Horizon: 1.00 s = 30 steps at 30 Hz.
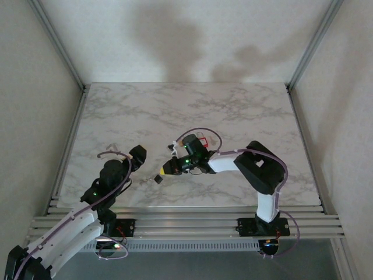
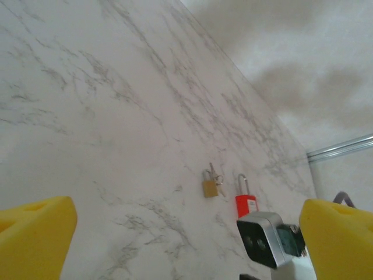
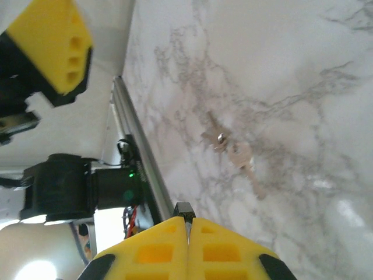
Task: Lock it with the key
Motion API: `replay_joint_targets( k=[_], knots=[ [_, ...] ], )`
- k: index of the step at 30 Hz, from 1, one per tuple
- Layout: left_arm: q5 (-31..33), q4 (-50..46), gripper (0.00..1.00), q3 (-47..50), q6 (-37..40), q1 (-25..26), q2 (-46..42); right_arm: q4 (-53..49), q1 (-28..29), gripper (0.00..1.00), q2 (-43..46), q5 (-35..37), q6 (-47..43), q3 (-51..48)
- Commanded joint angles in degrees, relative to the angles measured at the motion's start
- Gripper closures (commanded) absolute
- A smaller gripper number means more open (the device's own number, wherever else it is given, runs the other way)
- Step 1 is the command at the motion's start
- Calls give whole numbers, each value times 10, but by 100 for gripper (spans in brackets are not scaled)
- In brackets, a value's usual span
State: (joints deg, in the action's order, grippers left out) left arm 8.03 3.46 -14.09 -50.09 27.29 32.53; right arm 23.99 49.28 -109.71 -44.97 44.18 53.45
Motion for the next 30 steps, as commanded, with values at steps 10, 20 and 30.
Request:
replay_joint_targets(
  k=[10,20,30],
  knots=[
    [-11,-109,0,-18,13,-11,-53,-152,0,100,-116,11,-65,178],
    [-9,-128,0,-29,16,-12,-61,-285,0,100,-154,45,-130,254],
    [1,-138,0,-54,36,-12,-55,-392,0,48,-147,78,-202,305]
  ],
)
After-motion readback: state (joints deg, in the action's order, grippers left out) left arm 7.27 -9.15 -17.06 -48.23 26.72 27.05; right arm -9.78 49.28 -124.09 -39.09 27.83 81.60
